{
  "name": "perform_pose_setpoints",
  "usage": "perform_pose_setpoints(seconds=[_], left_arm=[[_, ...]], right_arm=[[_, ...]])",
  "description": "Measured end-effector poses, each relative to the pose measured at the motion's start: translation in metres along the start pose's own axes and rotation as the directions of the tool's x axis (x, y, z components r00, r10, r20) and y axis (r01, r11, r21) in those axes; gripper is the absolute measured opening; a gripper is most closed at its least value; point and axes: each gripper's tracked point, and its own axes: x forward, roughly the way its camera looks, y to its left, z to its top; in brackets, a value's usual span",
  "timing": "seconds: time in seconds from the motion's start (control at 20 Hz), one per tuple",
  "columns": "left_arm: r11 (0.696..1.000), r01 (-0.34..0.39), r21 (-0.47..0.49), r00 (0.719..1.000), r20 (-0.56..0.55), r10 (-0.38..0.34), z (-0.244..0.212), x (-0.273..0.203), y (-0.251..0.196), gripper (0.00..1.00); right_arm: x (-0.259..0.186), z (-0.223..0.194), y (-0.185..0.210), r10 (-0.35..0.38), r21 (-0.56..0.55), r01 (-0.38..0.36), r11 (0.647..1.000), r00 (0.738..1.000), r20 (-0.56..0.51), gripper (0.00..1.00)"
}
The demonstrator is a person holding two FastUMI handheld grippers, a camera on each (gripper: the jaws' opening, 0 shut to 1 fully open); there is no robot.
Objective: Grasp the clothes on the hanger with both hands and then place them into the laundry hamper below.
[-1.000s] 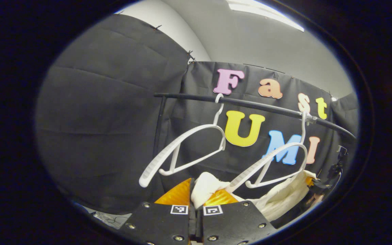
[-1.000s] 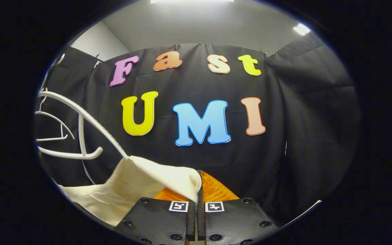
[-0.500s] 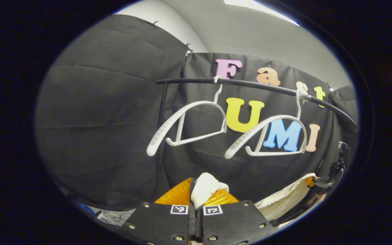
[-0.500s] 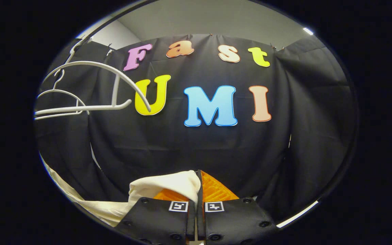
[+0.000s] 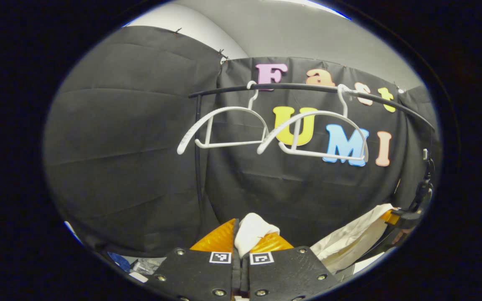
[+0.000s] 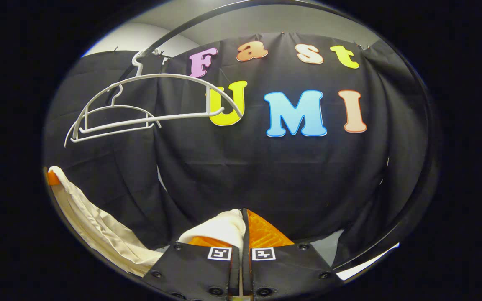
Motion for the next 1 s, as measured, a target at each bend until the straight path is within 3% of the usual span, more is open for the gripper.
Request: perform_pose_setpoints(seconds=[0.15, 0.45, 0.7, 1.0], left_arm=[[1.0, -0.007, 0.024, 1.0, -0.025, 0.008, -0.016, -0.018, 0.008, 0.01], [0.988, 0.108, 0.11, 0.991, -0.094, -0.098, -0.044, -0.03, 0.012, 0.01], [0.946, 0.268, 0.185, 0.957, -0.166, -0.238, -0.085, -0.018, -0.011, 0.02], [0.895, 0.382, 0.23, 0.913, -0.246, -0.326, -0.129, -0.011, -0.014, 0.02]], right_arm=[[-0.023, -0.022, 0.002, 0.015, 0.009, -0.015, 1.0, 0.998, -0.059, 0.04], [-0.065, -0.039, 0.011, -0.054, 0.018, 0.056, 0.998, 0.994, -0.096, 0.04], [-0.084, -0.059, 0.044, -0.123, 0.047, 0.13, 0.99, 0.985, -0.119, 0.05], [-0.096, -0.114, 0.087, -0.147, 0.063, 0.164, 0.985, 0.967, -0.21, 0.05]])
